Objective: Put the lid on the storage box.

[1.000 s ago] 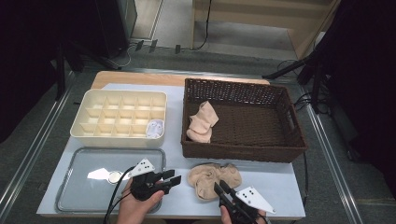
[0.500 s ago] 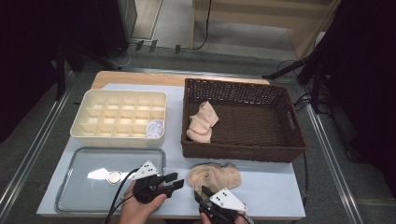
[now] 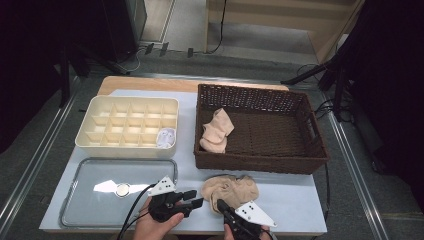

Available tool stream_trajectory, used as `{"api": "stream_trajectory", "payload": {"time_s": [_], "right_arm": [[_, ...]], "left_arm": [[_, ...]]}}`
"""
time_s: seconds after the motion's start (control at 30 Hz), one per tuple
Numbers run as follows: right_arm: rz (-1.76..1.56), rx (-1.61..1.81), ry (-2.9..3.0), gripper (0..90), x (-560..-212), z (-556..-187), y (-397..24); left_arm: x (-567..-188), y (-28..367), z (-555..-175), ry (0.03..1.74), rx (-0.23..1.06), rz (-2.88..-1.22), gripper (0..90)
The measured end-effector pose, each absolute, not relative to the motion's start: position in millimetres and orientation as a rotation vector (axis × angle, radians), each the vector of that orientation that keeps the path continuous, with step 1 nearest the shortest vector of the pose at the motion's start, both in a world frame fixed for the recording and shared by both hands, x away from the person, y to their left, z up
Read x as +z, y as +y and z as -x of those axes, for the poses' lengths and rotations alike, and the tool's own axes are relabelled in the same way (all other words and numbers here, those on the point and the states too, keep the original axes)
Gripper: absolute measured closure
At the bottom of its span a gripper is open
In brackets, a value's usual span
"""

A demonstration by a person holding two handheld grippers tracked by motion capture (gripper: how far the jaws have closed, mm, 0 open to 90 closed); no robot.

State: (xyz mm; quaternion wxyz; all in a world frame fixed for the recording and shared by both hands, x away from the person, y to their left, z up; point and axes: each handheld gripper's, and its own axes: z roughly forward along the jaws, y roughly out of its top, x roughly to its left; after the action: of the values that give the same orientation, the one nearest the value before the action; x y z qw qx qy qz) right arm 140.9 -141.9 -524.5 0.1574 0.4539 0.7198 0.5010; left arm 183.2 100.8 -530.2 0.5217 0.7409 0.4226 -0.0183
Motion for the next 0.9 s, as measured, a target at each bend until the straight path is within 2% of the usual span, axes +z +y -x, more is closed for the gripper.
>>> {"api": "stream_trajectory", "payload": {"time_s": [0.27,0.5,0.63,0.67,0.7,0.73,0.8,0.9], "right_arm": [[-1.304,1.487,1.943,90.0,-510.7,-139.9,-157.4],[-1.384,1.558,1.834,90.0,-504.9,-147.7,-185.2],[-1.400,1.574,1.813,90.0,-504.6,-149.3,-191.6],[-1.403,1.576,1.806,90.0,-504.4,-149.3,-194.0],[-1.415,1.587,1.786,90.0,-503.3,-149.2,-199.7],[-1.422,1.591,1.777,90.0,-502.9,-149.1,-201.9],[-1.438,1.592,1.769,90.0,-502.5,-148.8,-205.2],[-1.490,1.568,1.756,90.0,-504.5,-148.5,-223.5]], "left_arm": [[-532.0,93.7,-182.1,0.991,-0.092,-1.771,56.8],[-539.1,68.5,-176.9,0.974,-0.094,-1.828,56.7],[-540.7,65.2,-178.0,1.007,-0.065,-1.842,63.4],[-541.0,65.9,-179.7,1.010,-0.067,-1.836,67.9],[-539.9,67.7,-180.8,1.022,-0.055,-1.832,79.9],[-538.8,69.2,-181.0,1.022,-0.055,-1.833,85.6],[-537.4,71.6,-180.9,1.016,-0.059,-1.833,89.0],[-534.4,80.5,-180.4,1.025,-0.045,-1.832,89.5]]}}
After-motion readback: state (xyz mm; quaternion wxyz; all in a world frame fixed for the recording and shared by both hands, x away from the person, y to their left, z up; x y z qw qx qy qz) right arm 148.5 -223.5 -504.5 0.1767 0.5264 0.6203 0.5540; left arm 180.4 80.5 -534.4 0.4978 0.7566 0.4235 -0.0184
